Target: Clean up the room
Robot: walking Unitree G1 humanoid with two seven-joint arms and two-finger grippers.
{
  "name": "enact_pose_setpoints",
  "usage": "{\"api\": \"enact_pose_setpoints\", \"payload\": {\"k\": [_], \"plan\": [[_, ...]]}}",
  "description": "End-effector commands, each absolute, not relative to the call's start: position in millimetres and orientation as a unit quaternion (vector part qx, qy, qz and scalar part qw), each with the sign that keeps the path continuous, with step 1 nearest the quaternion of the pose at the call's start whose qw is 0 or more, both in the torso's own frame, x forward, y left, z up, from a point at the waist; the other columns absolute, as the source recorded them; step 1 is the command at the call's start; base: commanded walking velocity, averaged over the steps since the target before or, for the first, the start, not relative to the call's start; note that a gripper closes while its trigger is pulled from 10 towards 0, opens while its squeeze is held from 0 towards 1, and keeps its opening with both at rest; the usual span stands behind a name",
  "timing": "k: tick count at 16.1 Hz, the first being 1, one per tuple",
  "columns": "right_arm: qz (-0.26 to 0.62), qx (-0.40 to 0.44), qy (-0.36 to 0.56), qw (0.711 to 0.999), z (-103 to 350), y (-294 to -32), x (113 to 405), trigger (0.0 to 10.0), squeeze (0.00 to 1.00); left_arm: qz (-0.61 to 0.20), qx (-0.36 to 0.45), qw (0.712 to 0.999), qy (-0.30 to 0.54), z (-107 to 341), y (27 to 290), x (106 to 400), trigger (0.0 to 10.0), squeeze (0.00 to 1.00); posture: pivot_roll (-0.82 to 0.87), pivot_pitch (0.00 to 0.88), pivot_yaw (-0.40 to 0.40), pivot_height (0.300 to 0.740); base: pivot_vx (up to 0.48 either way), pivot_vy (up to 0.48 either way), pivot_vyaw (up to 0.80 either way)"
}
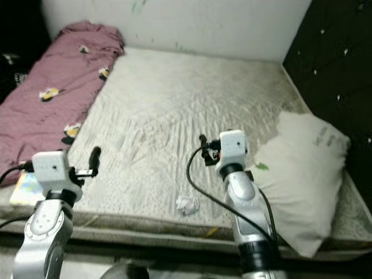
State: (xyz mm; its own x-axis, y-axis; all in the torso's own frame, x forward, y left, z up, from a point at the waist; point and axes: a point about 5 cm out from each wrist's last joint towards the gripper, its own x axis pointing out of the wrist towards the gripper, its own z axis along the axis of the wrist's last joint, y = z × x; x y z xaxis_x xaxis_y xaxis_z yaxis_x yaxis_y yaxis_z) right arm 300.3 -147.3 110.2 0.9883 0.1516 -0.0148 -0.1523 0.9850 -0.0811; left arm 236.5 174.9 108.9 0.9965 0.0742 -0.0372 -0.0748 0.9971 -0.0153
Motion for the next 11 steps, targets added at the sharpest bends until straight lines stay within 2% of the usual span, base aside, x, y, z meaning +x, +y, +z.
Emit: {"api": "enact_pose_setpoints", "payload": {"k": [1,6,9,11], "plan": [[0.062,-0.043,0.011,0.997,108.9,-155.5,300.4,10.0,0.0,0.032,-0.006,0.999,0.018,110.1,169.3,235.9,10.0,0.0,0.08,0.0,-0.043,0.74,0.0,0.0,0.0],[0.06,-0.044,0.011,0.997,109.1,-155.5,300.3,10.0,0.0,0.026,-0.037,0.999,0.026,107.8,167.6,236.2,10.0,0.0,0.07,0.0,-0.042,0.74,0.0,0.0,0.0],[0.057,-0.043,0.011,0.997,109.7,-155.7,301.3,10.0,0.0,0.024,-0.036,0.999,0.024,108.7,167.4,236.6,10.0,0.0,0.07,0.0,-0.04,0.74,0.0,0.48,0.0],[0.055,-0.043,0.01,0.997,110.0,-156.2,301.7,10.0,0.0,0.027,-0.031,0.999,0.018,110.0,168.5,237.3,10.0,0.0,0.07,0.0,-0.042,0.74,0.0,0.142,0.0]]}}
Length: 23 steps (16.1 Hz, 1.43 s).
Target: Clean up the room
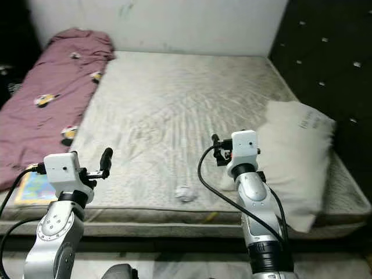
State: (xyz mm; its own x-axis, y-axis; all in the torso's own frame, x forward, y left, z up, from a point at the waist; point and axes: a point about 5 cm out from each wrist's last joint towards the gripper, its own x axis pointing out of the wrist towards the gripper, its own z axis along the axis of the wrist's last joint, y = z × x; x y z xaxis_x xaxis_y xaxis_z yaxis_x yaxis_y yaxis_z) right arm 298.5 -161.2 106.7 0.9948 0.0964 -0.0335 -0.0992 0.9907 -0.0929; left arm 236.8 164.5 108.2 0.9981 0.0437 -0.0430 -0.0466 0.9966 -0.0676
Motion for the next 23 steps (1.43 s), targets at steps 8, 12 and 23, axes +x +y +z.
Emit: {"api": "enact_pose_setpoints", "payload": {"k": [8,12,23], "plan": [[0.051,-0.028,0.005,0.998,112.8,-154.8,301.4,10.0,0.0,0.04,-0.006,0.999,0.01,112.5,175.3,236.8,10.0,0.0,0.08,0.004,-0.039,0.74,0.0,0.0,0.0],[0.052,-0.026,0.005,0.998,112.9,-154.8,300.8,10.0,0.0,0.037,-0.006,0.999,0.01,112.8,174.0,237.0,10.0,0.0,0.08,0.005,-0.037,0.711,0.0,0.0,0.0],[0.061,-0.025,0.007,0.998,112.0,-153.7,300.0,10.0,0.0,0.032,-0.006,0.999,0.009,112.6,171.6,237.1,10.0,0.0,0.08,0.0,-0.039,0.617,0.0,0.0,0.0]]}}
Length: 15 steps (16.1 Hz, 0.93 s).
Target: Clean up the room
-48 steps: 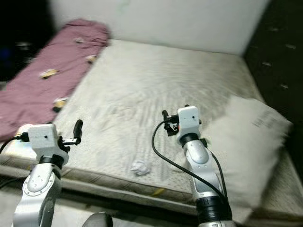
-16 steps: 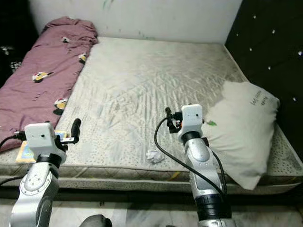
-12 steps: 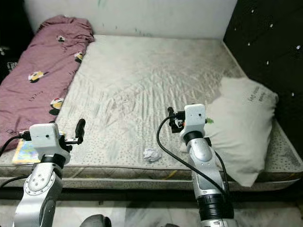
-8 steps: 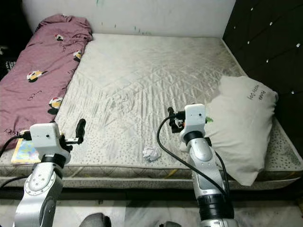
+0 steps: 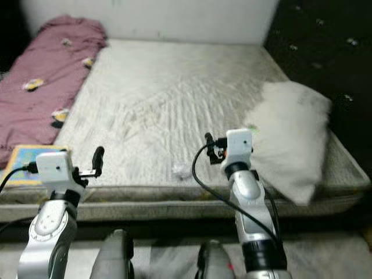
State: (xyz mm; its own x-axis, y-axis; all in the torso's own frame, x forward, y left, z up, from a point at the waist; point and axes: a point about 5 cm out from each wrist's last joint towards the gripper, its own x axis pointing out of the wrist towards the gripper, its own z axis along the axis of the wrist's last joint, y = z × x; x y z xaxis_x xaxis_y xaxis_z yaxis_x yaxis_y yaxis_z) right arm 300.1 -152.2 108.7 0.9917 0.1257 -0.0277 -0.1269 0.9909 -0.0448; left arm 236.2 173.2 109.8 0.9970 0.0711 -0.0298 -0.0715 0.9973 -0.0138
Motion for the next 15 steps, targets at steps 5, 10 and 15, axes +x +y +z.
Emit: {"api": "enact_pose_setpoints", "payload": {"k": [5,10,15], "plan": [[0.065,-0.026,0.01,0.998,111.1,-153.8,299.7,10.0,0.0,0.02,-0.016,1.0,0.011,111.7,172.6,234.0,10.0,0.0,0.07,0.001,-0.044,0.617,0.0,0.0,0.0],[0.066,-0.03,0.011,0.997,111.7,-153.7,300.9,10.0,0.0,0.01,-0.02,1.0,0.003,114.0,171.6,234.3,10.0,0.0,0.07,0.015,-0.049,0.617,0.186,0.0,0.0],[0.071,-0.034,0.013,0.997,111.5,-152.4,301.7,10.0,0.0,0.01,-0.021,1.0,0.005,113.8,172.3,233.7,10.0,0.0,0.07,0.021,-0.048,0.617,0.354,0.0,0.0]]}}
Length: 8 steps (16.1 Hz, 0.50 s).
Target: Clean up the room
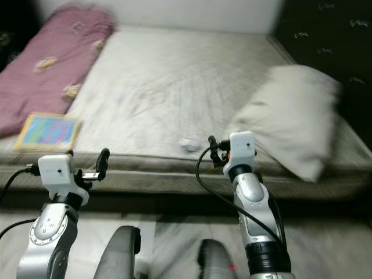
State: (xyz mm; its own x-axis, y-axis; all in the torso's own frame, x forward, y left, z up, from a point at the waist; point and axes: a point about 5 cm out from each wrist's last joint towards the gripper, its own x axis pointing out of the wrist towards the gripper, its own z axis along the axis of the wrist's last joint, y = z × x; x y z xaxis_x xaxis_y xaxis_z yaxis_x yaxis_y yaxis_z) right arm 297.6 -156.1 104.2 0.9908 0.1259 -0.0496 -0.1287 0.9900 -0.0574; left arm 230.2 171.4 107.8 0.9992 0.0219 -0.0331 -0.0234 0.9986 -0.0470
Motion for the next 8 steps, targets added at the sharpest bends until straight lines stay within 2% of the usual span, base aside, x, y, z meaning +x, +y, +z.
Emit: {"api": "enact_pose_setpoints", "payload": {"k": [1,5,6,8], "plan": [[0.077,-0.035,0.011,0.996,112.0,-151.2,301.7,10.0,0.0,0.01,-0.021,1.0,0.005,113.9,172.2,233.7,10.0,0.0,0.07,0.021,-0.048,0.617,0.356,0.0,0.0],[0.083,-0.036,0.01,0.996,112.0,-149.2,301.4,10.0,0.0,0.009,-0.021,1.0,0.006,113.7,172.3,233.4,10.0,0.0,0.07,0.021,-0.046,0.617,0.356,0.0,0.69],[0.082,-0.036,0.01,0.996,111.8,-149.3,301.4,10.0,0.0,0.009,-0.021,1.0,0.007,113.5,172.3,233.4,10.0,0.0,0.07,0.021,-0.046,0.617,0.356,0.0,0.41],[0.082,-0.036,0.01,0.996,111.6,-149.2,301.3,10.0,0.0,0.009,-0.019,1.0,0.009,112.8,172.4,233.8,10.0,0.0,0.07,0.021,-0.044,0.617,0.302,0.0,0.0]]}}
